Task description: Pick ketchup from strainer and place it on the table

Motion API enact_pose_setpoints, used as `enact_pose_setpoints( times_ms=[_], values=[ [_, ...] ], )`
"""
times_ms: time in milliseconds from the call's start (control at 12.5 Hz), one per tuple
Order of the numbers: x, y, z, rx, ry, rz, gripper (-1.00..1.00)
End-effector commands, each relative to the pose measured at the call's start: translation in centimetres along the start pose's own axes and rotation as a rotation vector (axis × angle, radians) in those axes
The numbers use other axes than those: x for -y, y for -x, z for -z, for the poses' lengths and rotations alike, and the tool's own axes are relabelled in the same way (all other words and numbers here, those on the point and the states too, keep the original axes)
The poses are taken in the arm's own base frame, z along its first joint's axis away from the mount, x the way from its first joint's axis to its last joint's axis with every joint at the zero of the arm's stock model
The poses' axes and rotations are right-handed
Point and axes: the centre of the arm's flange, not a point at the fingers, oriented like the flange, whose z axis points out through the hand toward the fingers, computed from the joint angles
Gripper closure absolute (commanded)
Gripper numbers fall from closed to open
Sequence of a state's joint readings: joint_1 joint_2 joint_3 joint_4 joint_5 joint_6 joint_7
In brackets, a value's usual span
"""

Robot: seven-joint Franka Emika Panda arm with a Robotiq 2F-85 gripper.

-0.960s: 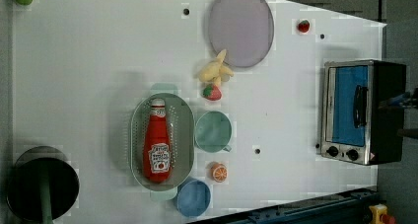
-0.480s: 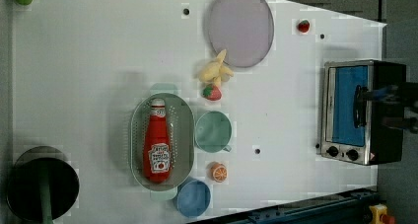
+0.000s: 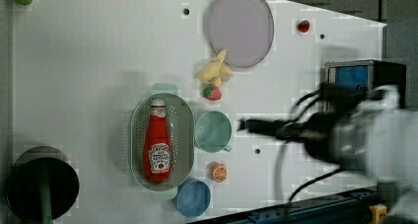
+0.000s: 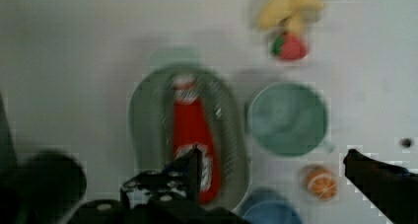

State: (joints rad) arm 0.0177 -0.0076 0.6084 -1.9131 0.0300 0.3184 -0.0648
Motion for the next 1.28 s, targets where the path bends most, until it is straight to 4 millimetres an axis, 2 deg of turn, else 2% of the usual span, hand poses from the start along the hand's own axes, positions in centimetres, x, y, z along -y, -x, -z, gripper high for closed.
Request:
enact_pose_setpoints(
  times_ms=[80, 400, 800, 1040, 1280],
  values=[
    [2.2, 1.3, -2.1, 0.010, -0.012, 0.061, -1.00],
    [5.0, 3.5, -10.1, 0.053, -0.010, 0.043, -1.00],
    [5.8, 5.1, -19.9, 0.032, -0.035, 0.034, -1.00],
    [6.0, 5.2, -24.1, 0.052, -0.055, 0.027, -1.00],
    [6.0, 5.0, -27.3, 0.048, -0.067, 0.019, -1.00]
  ],
)
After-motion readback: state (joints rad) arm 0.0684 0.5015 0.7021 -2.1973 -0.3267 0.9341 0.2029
